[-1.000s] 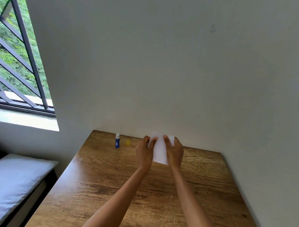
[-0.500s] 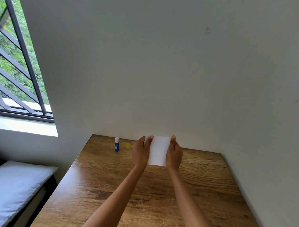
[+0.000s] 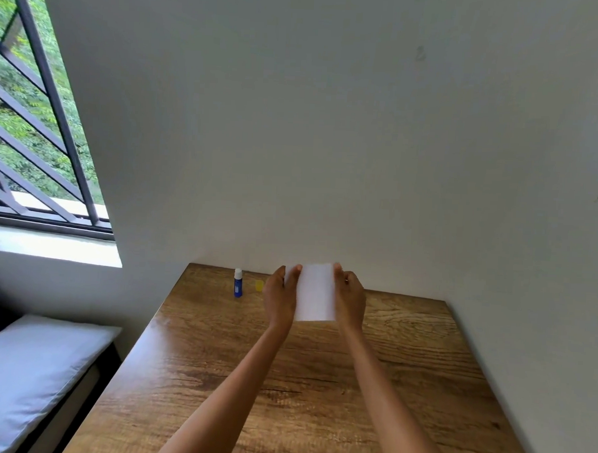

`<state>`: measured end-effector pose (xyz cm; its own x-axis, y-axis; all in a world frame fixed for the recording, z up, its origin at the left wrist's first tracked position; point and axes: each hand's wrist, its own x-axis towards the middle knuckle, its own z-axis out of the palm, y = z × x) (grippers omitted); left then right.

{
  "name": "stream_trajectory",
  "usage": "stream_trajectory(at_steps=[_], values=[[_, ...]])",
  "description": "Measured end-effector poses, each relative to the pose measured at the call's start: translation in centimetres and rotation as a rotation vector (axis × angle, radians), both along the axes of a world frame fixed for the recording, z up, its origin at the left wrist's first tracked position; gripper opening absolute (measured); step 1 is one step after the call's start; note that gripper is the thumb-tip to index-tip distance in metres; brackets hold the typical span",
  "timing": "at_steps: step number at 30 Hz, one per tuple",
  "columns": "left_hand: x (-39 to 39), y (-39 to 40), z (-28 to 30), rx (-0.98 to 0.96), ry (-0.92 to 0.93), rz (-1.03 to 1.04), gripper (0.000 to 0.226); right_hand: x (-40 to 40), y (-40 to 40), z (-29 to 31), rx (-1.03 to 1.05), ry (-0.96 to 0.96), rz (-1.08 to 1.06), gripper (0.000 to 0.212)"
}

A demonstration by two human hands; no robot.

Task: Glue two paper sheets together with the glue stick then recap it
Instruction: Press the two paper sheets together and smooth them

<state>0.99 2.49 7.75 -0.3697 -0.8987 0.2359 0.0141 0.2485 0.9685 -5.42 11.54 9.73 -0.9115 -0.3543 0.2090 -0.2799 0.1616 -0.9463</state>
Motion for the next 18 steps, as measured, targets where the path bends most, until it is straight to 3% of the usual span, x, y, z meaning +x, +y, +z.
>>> stream_trajectory(at_steps=[3, 7, 10, 13, 15, 18], values=[[0.1, 0.1, 0.4, -0.013, 0.015, -0.021, 0.036, 0.1, -0.1, -0.3, 0.092, 0.053, 0.11, 0.03], [-0.1, 0.5, 0.3, -0.053, -0.013, -0.089, 0.025, 0.5, -0.5, 0.0, 0.032, 0.08, -0.017, 0.04], [0.1, 0.5, -0.5, -0.021, -0.007, -0.148, 0.023, 0.6, -0.5, 0.3, -0.092, -0.005, -0.087, 0.045], [0.3, -0.2, -0.4, 0.029, 0.025, -0.076, 0.021, 0.8, -0.5, 0.1, -0.069, -0.177, 0.108, 0.03], [0.2, -0.5, -0.1, 0.042, 0.025, -0.054, 0.021, 1.1, -0.7, -0.5, 0.012, -0.193, 0.238, 0.04], [0.2, -0.7, 0.3, 0.034, 0.028, -0.035, 0.021, 1.5, -0.7, -0.9, -0.02, -0.162, 0.216, 0.03]])
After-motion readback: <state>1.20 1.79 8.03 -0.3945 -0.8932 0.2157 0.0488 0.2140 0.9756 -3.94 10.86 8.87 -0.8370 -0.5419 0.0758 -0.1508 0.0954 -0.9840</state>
